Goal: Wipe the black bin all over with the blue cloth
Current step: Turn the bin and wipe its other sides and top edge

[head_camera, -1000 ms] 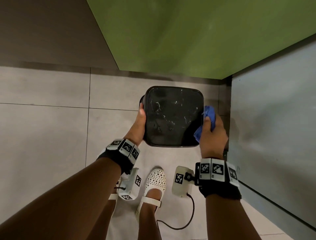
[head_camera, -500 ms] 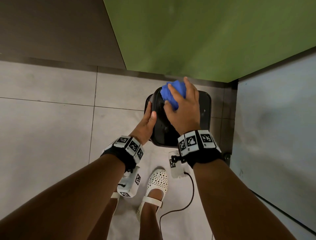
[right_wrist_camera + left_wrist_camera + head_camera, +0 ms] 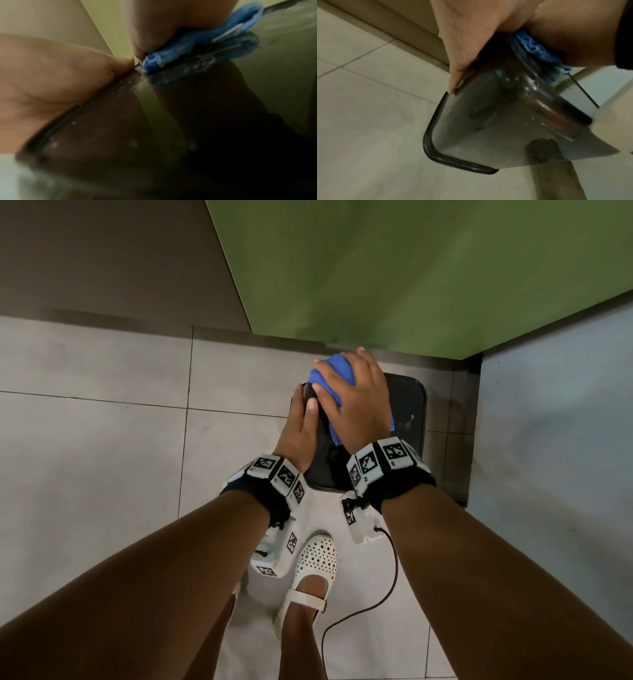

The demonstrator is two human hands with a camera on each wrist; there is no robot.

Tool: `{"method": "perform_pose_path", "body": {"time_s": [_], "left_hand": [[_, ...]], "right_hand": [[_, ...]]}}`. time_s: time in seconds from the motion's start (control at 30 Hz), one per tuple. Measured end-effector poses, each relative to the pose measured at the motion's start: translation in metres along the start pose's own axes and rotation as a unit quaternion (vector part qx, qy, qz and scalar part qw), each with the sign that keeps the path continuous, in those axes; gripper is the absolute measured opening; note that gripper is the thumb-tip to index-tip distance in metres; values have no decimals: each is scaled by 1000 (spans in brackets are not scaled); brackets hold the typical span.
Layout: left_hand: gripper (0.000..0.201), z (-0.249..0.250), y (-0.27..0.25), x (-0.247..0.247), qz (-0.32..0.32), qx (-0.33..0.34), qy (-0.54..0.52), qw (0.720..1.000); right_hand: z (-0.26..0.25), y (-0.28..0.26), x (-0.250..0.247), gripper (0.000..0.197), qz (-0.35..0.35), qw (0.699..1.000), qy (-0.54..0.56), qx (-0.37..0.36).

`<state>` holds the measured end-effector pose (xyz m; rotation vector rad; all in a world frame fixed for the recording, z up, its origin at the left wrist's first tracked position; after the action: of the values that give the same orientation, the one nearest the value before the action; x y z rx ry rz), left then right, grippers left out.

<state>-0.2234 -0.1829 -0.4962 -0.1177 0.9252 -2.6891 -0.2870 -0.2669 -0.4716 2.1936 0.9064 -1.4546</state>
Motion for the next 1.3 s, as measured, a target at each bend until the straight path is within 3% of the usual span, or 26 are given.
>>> {"method": "perform_pose_path", "body": {"time_s": [0.13,0.27,0.4,0.57,0.7,0.77,0.83,0.9,1.03,1.13,1.2,1.3], "left_hand": [[49,-4,1,6,54,8,-25,998],[48,-6,4,7,40,15,-29,999],[48,-7,8,7,12,48,-31,998],[47,-5,11,4,-18,67,-28,997],[47,-5,10,6,-3,63,-22,998],[47,-7,11,8,7,54,-38,998],[47,-10,12,8,11,50,-45,998],[47,-9,13,8,8,49,-53,997],[47,-3,10,8,-3,48,-54,997],[47,-2,8,9,16,37,-57,998],[47,-4,7,10,36,25,-62,997],[46,-4,6,10,43,20,-57,997]], "right_hand": [[7,0,2,35,6,1000,-23,-10],[38,-14,-8,40,46,991,-44,119],[38,-17,-11,40,37,977,11,212],[-7,1,-1,41,-23,997,47,65],[1,5,0,38,-18,1000,21,0],[18,2,-4,44,-21,999,12,40],[26,1,-6,50,13,990,46,136],[18,6,-5,46,42,981,71,177],[-7,13,0,29,-20,994,105,23],[-9,11,1,31,-27,998,55,-9],[3,6,-9,32,2,998,37,49],[44,-11,-18,39,5,978,-8,211]]}}
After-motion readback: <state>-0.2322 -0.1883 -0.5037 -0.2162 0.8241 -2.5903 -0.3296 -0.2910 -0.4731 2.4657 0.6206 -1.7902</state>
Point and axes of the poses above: each hand's wrist, its own y-axis towards the middle knuckle, its own x-axis out of the palm, z = x × y, the point moved 3 cm from there along y, towards the middle knuckle, and after that the axes turned 7 degrees about -z, right-handed, at the moved point
